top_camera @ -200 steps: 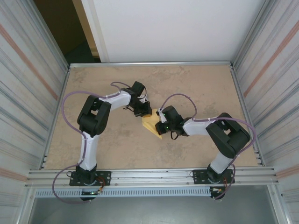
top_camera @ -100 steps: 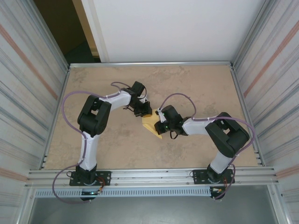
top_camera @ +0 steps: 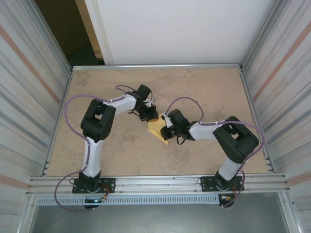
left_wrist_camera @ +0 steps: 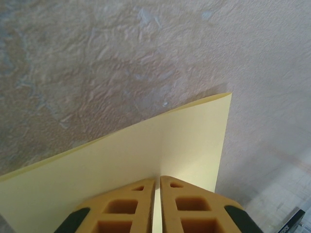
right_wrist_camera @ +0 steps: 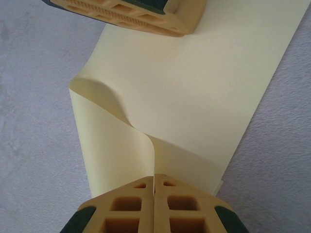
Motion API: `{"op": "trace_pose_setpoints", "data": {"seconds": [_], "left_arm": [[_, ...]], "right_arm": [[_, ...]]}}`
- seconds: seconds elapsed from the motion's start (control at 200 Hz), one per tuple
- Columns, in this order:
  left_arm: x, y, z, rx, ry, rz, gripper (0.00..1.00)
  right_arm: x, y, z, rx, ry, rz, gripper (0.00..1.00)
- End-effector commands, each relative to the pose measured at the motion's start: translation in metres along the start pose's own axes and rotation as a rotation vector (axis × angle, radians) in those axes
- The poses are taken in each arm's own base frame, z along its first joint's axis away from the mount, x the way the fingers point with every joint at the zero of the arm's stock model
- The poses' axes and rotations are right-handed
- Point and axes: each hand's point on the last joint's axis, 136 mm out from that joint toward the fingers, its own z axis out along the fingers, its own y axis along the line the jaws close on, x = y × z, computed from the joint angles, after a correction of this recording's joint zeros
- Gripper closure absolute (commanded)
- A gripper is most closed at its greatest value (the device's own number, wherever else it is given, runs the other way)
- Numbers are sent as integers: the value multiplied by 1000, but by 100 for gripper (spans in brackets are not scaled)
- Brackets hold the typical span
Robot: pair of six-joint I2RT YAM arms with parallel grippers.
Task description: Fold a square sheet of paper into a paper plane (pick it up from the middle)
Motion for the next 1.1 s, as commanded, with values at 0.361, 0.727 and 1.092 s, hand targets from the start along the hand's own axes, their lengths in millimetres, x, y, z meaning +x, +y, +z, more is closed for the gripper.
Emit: {"op": "trace_pose_setpoints", "data": {"seconds": [0.361, 0.727, 1.092], "left_arm": [[2, -16, -46, 79, -88, -18, 81], [21, 4, -11, 40, 5, -46, 85], [31, 36, 9, -73, 61, -97, 87]], "right_arm": [[10, -3, 4, -8, 53, 89, 100], [7, 3, 1, -31, 49, 122, 100], [2, 7, -8, -41, 39, 138, 100]]}}
